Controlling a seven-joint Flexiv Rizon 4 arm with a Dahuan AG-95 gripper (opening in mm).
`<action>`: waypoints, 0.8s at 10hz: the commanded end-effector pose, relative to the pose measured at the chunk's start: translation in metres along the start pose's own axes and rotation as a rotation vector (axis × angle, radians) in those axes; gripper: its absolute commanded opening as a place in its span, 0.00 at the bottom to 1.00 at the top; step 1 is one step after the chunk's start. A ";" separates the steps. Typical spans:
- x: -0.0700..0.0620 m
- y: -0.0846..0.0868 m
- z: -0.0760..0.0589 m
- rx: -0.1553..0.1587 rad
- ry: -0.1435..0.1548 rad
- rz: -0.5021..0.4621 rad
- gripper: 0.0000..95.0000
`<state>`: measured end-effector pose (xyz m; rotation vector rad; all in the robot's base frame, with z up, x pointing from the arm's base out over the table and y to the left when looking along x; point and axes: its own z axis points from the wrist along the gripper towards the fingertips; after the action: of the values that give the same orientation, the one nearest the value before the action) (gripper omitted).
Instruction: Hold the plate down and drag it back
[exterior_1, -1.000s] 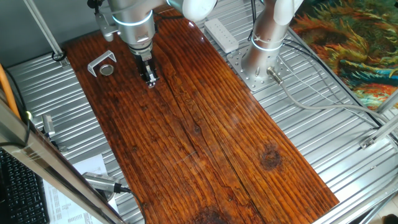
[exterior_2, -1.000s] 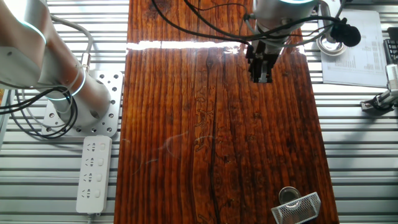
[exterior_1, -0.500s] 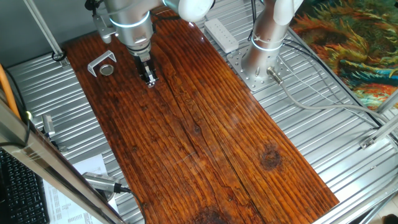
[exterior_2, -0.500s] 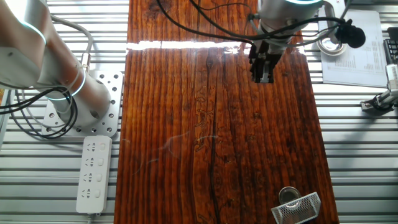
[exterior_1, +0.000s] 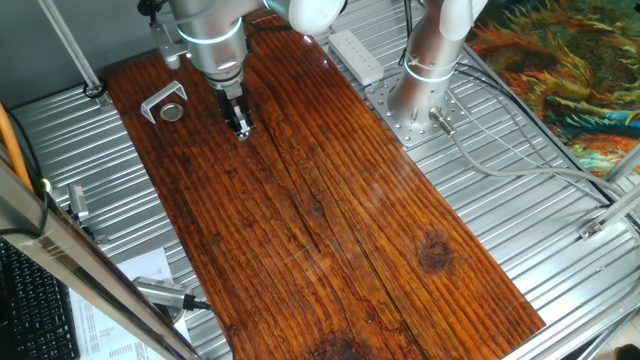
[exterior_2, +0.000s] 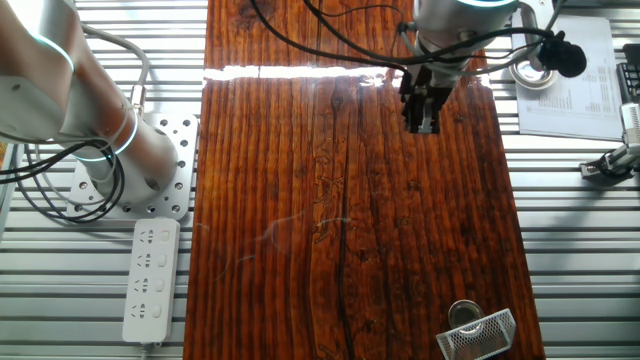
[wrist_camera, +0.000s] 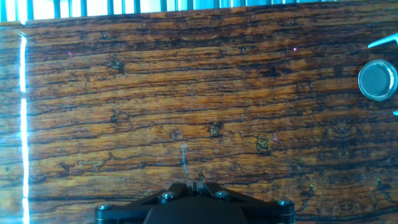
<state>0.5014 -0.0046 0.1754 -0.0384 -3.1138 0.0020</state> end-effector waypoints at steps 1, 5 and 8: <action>0.001 0.000 -0.001 0.000 -0.001 0.001 0.00; 0.001 0.000 0.000 0.001 0.000 0.007 0.00; 0.002 0.000 0.000 0.000 0.000 0.005 0.00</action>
<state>0.5002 -0.0050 0.1755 -0.0468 -3.1139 0.0030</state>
